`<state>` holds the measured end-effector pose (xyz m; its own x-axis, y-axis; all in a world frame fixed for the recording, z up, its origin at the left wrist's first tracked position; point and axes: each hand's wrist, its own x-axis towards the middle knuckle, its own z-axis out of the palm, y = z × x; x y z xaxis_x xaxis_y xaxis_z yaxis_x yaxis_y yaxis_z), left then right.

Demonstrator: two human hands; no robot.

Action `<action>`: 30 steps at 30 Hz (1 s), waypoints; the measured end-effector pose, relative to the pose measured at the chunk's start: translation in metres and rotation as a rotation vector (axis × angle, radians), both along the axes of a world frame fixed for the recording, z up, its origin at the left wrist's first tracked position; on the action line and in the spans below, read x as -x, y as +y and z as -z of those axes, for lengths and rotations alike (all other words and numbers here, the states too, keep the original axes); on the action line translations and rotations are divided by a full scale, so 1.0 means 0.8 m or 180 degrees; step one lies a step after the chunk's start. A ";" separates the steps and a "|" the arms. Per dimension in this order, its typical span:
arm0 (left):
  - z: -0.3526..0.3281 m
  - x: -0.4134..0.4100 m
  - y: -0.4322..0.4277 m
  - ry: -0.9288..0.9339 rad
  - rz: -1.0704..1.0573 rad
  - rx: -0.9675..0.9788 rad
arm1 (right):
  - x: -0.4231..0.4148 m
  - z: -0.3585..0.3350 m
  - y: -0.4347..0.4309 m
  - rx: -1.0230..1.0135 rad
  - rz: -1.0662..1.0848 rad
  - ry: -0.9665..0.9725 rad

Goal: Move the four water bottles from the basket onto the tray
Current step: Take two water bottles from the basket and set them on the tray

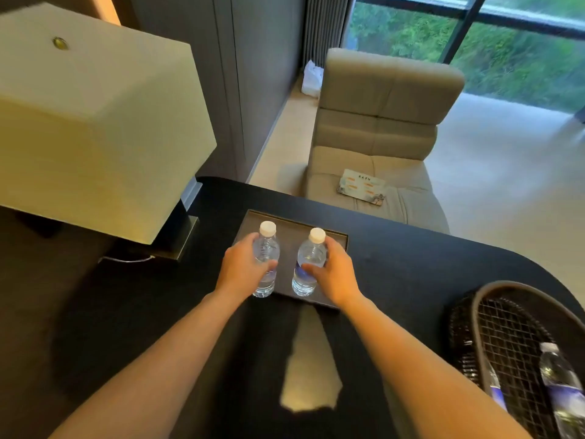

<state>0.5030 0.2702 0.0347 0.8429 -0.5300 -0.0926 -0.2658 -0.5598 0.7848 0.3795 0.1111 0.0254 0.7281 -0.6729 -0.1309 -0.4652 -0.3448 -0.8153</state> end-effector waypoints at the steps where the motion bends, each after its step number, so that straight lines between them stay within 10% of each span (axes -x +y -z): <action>1: 0.005 -0.021 -0.003 0.0042 -0.0006 0.0007 | -0.021 0.006 0.001 -0.0002 -0.0027 0.0015; 30: 0.078 -0.237 -0.113 -0.0080 0.0145 0.0415 | -0.256 0.055 -0.053 0.0219 0.0196 -0.0123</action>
